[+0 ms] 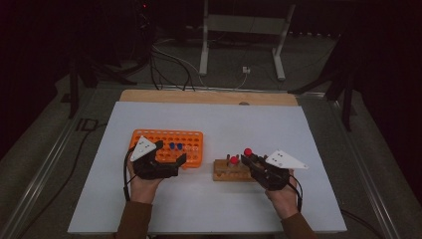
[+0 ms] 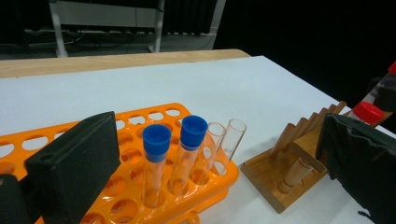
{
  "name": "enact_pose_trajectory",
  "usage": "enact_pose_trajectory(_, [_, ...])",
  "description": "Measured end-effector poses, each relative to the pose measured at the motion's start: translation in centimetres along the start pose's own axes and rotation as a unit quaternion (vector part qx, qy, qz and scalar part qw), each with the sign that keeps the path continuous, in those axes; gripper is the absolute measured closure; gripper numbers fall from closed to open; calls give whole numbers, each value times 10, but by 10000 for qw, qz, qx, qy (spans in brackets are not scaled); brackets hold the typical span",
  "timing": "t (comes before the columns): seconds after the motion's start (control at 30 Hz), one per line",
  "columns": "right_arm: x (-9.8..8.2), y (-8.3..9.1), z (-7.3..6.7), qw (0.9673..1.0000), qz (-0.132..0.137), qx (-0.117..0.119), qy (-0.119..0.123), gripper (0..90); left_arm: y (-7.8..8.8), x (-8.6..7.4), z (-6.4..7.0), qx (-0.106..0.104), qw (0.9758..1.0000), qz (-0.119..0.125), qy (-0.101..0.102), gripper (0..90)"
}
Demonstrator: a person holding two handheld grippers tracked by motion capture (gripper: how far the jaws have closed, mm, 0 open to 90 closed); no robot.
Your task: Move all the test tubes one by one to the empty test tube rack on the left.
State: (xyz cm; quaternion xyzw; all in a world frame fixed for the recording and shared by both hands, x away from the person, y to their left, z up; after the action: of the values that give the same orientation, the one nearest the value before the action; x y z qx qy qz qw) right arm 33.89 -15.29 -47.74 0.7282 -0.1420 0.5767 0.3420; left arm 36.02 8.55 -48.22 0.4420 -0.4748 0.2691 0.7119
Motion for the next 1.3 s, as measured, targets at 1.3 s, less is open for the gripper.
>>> enact_pose_trajectory(1.3, [24,14,-45,9969,57,759,183,742,5,6,67,-730,9954,-39,-623,73])
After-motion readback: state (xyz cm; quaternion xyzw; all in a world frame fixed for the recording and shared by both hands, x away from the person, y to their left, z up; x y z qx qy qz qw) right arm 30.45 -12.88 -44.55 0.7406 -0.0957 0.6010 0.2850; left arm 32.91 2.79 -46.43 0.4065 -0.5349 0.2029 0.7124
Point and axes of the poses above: each handheld gripper's, and its own axes: y roughly backward along the jaws, x roughly out of its top, z roughly to its right, the point moved 10 cm from there along -y, roughly forward along the jaws, and after that the axes turned 10 degrees about x, right-handed, at the moved point
